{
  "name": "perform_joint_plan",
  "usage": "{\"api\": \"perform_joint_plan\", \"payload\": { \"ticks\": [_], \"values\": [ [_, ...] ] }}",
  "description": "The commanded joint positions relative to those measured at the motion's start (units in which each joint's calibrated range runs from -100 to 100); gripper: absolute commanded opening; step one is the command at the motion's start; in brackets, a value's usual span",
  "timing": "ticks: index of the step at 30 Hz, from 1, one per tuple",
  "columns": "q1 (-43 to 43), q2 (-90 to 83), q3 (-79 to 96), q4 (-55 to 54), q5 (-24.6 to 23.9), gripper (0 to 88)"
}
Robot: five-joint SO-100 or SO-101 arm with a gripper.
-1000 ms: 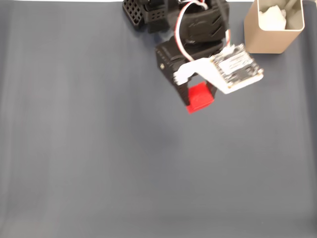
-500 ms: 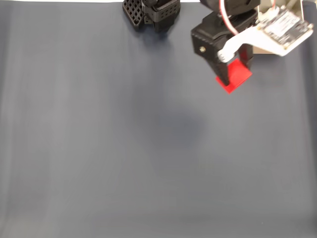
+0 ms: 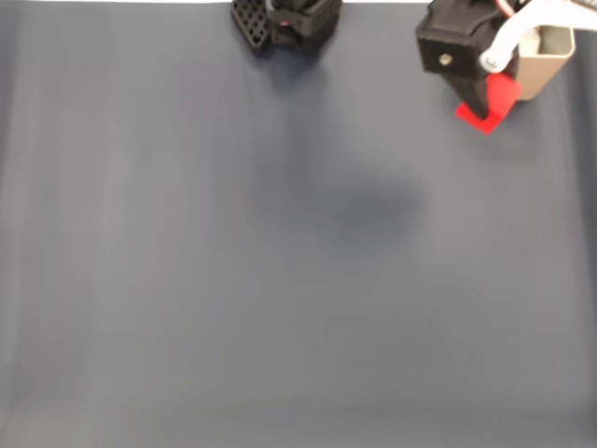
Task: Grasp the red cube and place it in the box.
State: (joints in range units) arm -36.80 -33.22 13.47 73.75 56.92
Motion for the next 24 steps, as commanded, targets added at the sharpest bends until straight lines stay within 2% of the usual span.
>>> {"api": "perform_joint_plan", "payload": {
  "ticks": [1,24],
  "values": [
    [-3.0,-1.5,-0.2,0.1,0.4,0.2],
    [-16.4,-0.4,-1.2,0.0,-3.0,0.2]
  ]
}}
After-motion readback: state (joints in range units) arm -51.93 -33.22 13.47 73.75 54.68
